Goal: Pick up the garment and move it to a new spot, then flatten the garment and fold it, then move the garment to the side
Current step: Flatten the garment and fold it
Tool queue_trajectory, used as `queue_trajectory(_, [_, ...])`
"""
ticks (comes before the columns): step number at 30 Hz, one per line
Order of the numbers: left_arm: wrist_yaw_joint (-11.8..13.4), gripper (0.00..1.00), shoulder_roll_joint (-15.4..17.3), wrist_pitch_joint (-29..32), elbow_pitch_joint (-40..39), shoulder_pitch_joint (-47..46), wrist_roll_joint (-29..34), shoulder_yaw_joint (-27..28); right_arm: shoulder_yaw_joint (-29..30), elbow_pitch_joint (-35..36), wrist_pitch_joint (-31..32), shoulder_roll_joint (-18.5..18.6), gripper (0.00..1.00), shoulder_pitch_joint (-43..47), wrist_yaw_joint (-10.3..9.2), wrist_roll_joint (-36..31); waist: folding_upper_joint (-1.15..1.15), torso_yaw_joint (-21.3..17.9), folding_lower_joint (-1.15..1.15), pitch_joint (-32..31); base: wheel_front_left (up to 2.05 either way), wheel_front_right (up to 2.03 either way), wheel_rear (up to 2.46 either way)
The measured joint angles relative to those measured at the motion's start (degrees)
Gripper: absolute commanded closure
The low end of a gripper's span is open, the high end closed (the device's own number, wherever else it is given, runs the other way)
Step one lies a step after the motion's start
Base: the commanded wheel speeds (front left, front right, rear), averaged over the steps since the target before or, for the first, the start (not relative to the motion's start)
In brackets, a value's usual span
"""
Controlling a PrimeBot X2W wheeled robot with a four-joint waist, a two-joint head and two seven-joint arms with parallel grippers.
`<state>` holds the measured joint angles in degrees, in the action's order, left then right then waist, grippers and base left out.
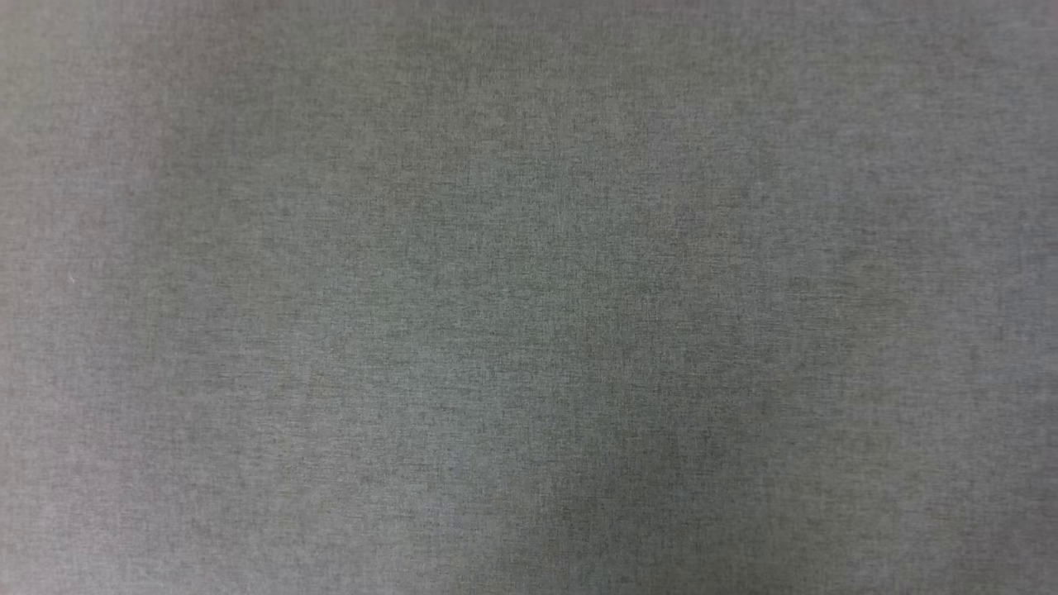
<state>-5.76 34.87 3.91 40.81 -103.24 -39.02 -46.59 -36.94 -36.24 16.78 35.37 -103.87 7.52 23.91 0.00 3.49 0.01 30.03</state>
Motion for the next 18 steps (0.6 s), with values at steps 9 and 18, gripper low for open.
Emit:
queue_trajectory(9, [-1.31, 1.0, -1.26, -4.48, 4.14, 4.87, -1.09, -3.39, -4.66, -4.76, -5.94, -1.65, 1.0, 6.97, 0.0, 1.66, 0.0, -0.1, 0.0, 0.88, 0.0, 0.0, 0.0])
queue_trajectory(18, [-1.54, 1.0, 0.63, -10.72, 2.15, 21.65, -4.98, -5.45, -11.31, -3.94, -12.44, -0.98, 1.0, 23.65, 0.0, 7.95, 0.0, -0.61, -0.01, -3.49, 0.0, 0.0, 0.0])
